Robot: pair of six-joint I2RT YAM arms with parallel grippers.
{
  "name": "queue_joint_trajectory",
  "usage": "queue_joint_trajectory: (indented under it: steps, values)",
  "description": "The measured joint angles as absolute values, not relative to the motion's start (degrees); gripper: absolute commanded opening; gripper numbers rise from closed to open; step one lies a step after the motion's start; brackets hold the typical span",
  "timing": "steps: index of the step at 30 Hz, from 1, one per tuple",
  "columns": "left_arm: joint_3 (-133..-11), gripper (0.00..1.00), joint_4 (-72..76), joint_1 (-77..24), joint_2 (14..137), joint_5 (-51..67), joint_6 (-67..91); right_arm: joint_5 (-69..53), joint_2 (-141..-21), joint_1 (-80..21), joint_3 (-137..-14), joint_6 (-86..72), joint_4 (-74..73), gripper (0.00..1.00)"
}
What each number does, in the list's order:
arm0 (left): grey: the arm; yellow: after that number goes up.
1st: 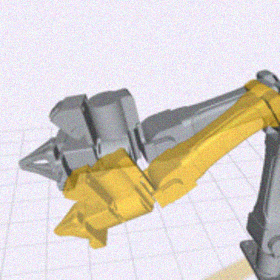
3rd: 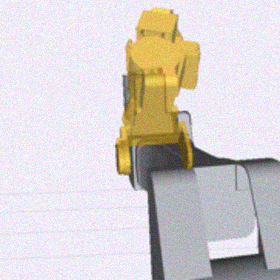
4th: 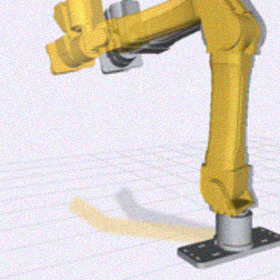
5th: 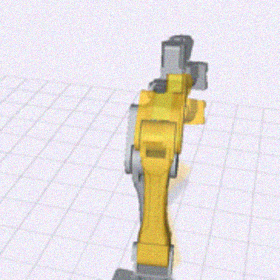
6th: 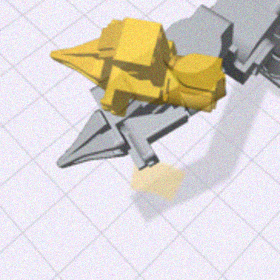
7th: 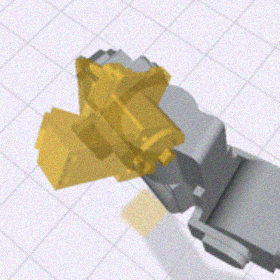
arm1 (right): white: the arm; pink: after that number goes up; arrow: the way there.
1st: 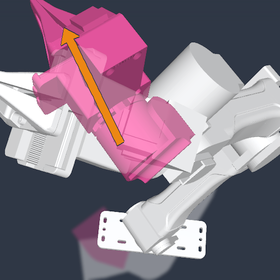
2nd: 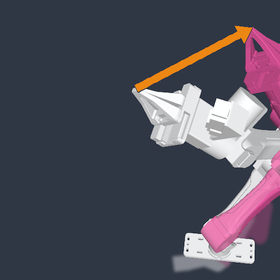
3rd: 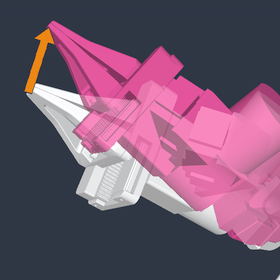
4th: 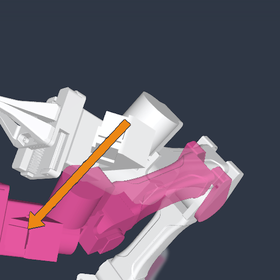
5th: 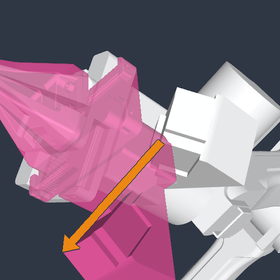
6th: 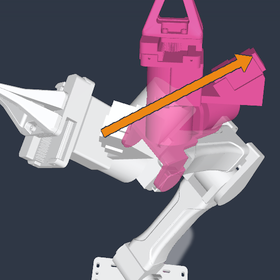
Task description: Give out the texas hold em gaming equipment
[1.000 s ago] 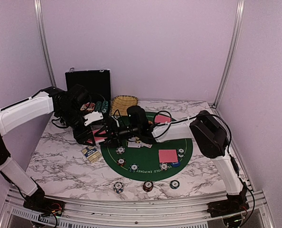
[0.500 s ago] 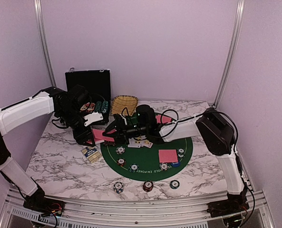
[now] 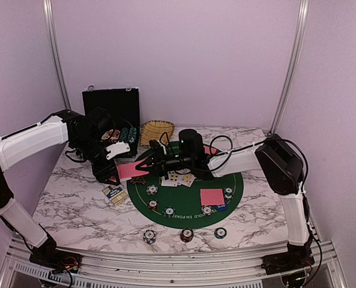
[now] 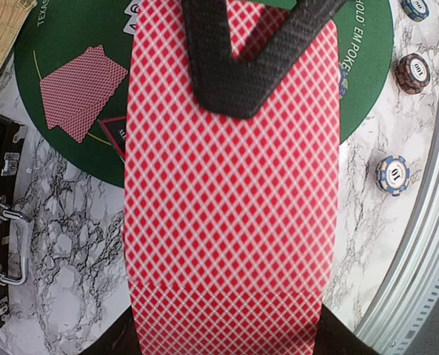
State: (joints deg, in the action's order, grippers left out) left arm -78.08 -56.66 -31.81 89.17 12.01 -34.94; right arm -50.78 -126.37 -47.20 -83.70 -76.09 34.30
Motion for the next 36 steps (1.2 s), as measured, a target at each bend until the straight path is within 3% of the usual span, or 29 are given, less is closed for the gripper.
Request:
queue_joint_trajectory:
  steps: [18, 26, 36]
  values:
    - [-78.1, 0.0, -56.6, -31.8, 89.1, 12.0, -34.9, -52.2, -114.4, -32.6, -67.8, -63.9, 24.4, 0.0]
    - [-78.1, 0.0, -56.6, -31.8, 89.1, 12.0, -34.9, -49.5, -112.5, -24.6, -65.7, -51.7, 12.5, 0.0]
    - [-78.1, 0.0, -56.6, -31.8, 89.1, 12.0, -34.9, -43.2, -116.5, -24.3, -68.4, -40.0, -0.7, 0.0]
